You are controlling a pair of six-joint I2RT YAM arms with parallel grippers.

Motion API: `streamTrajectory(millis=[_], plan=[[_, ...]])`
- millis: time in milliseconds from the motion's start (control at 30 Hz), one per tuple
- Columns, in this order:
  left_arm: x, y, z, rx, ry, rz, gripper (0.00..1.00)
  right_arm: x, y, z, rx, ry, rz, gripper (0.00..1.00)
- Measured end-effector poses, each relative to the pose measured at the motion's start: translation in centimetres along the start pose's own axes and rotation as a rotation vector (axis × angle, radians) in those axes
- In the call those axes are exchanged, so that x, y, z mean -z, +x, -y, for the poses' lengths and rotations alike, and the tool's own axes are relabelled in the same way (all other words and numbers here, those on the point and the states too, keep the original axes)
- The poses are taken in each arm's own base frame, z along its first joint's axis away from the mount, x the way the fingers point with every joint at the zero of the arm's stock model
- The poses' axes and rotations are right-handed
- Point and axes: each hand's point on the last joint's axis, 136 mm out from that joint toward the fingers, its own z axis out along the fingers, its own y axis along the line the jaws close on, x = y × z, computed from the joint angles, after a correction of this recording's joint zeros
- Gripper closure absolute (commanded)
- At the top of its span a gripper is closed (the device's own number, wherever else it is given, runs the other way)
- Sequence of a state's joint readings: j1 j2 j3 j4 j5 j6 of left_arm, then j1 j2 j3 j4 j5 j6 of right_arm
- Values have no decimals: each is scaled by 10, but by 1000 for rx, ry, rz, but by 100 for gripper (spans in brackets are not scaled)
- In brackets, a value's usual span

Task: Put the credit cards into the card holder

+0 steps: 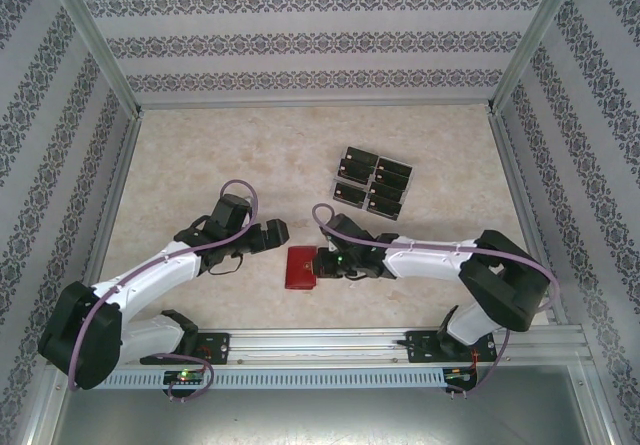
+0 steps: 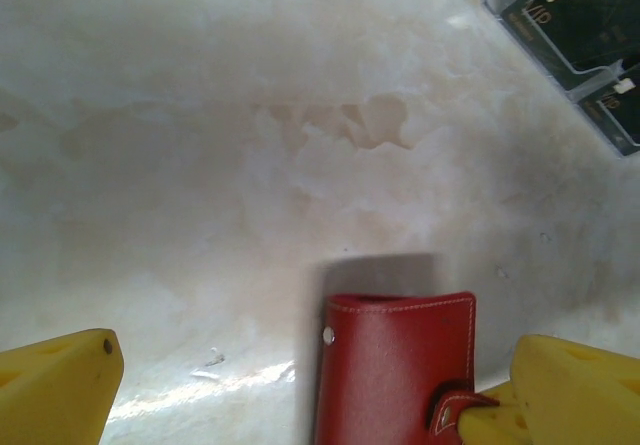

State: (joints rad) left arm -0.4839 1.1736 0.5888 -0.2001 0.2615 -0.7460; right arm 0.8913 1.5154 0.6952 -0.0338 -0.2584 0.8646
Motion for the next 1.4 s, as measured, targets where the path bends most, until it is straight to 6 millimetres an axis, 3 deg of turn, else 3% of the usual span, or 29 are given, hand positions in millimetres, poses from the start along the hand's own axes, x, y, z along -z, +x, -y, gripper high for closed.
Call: streamTrajectory(millis=[267,467,633,1000,1200,1400], plan=[[-10,1,13,40,123,24,0,26,-25,-7,-9,-65,67,100],[-15,-15,35,94,273,65,0,44,-36,-15,-14,-126,93,100],[-18,-30,46,165,393,89,11,54,-41,-21,-17,-166,101,100],[-19,-36,72,209,558,56,31,62,-51,-37,-7,-216,104,100],[-19,-29,70,221,575,40,39,60,-55,-34,-18,-212,101,100],[-20,-27,69,224,580,35,40,58,-55,-33,-21,-211,96,100]])
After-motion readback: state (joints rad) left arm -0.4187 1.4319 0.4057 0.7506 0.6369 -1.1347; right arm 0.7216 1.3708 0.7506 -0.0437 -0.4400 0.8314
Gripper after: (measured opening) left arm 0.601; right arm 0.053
